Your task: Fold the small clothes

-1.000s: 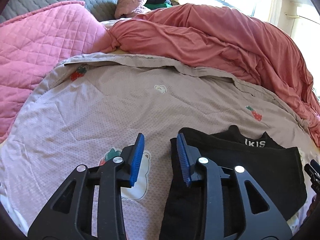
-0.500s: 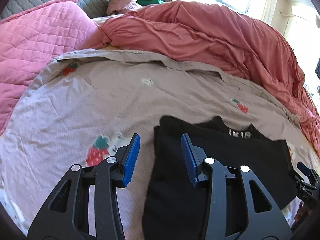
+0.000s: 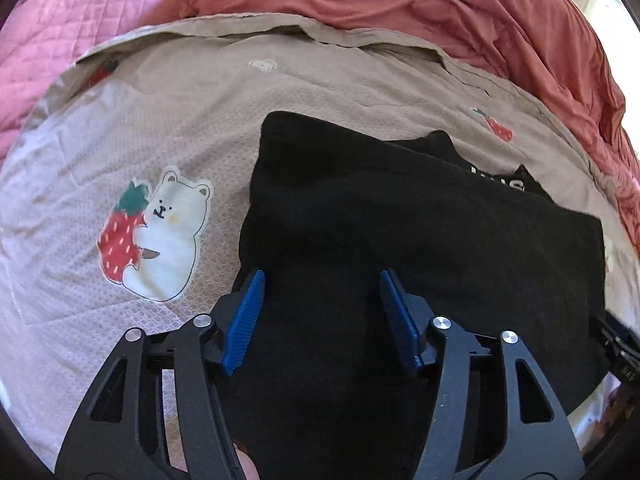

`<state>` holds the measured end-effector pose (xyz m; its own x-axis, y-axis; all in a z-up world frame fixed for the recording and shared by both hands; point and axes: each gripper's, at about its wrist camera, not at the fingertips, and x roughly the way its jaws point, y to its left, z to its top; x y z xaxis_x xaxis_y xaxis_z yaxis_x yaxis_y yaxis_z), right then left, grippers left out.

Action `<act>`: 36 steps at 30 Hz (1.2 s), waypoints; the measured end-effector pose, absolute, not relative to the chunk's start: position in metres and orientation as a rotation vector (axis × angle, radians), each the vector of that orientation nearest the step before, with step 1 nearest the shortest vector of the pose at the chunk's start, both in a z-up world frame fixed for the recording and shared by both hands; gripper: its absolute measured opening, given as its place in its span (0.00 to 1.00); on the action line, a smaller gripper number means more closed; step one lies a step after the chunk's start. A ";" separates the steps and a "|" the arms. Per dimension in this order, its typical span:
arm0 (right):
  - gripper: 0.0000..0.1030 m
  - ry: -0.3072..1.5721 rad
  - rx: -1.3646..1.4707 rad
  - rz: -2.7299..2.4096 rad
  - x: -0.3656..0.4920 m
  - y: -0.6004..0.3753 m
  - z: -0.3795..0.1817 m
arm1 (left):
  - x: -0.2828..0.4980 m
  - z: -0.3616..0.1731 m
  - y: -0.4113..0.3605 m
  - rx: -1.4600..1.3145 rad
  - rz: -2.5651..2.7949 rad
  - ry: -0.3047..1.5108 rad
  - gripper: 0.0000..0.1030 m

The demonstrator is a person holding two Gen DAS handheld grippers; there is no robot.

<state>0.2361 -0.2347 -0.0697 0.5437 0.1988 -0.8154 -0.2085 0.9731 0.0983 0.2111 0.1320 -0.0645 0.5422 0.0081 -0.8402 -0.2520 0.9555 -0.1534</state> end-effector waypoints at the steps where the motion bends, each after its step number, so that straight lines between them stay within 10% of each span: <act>1: 0.76 0.968 0.006 0.246 0.236 -0.237 -0.072 | 0.211 -0.065 0.133 -0.275 0.156 0.987 0.51; 19: 0.79 0.898 -0.035 0.222 0.226 -0.232 -0.059 | 0.211 -0.054 0.132 -0.254 0.156 0.981 0.52; 36: 0.92 0.780 -0.084 0.333 0.196 -0.192 -0.019 | 0.205 -0.032 0.132 -0.168 0.220 0.929 0.77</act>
<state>0.1965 -0.1922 -0.0193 0.6613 0.2633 -0.7024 -0.3247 0.9446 0.0485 0.2053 0.1318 -0.0322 0.5786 0.1150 -0.8075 -0.2591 0.9646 -0.0483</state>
